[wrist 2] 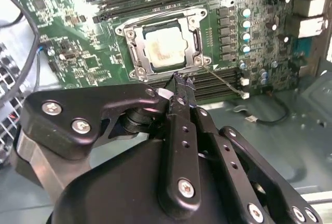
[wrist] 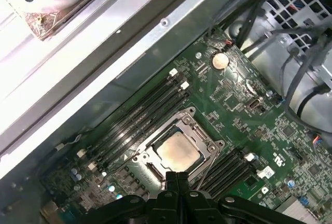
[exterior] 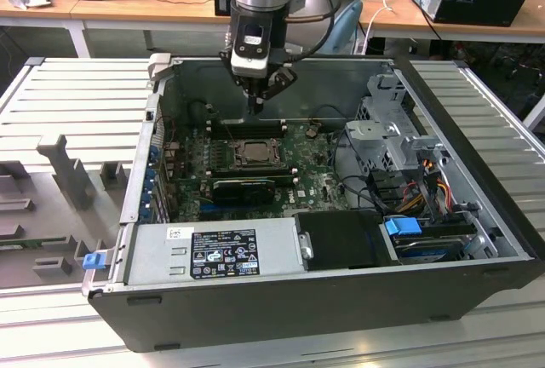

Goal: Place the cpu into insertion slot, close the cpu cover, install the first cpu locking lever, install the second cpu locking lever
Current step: 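Install the first cpu locking lever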

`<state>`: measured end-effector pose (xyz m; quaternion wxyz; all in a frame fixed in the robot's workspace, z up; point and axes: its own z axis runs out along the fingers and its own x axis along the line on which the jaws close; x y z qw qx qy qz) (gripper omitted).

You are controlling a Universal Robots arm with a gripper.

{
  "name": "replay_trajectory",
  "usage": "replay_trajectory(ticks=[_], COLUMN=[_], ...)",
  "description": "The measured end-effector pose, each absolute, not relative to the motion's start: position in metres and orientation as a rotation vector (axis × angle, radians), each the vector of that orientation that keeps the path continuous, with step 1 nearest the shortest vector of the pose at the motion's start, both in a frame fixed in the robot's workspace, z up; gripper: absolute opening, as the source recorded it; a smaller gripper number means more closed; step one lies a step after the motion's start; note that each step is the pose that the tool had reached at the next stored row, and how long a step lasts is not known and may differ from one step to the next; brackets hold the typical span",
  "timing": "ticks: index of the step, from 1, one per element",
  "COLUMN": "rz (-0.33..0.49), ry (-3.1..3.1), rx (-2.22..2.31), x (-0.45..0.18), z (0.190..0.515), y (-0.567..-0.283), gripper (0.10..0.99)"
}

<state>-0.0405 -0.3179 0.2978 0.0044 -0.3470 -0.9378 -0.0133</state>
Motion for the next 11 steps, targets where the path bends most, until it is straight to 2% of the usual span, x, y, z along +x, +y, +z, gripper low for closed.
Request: replay_trajectory(ticks=[11], rz=[-0.039], ry=[-3.067], rx=[-0.619], x=[-0.0405], z=[0.2972], y=[-0.3179], gripper=[0.106])
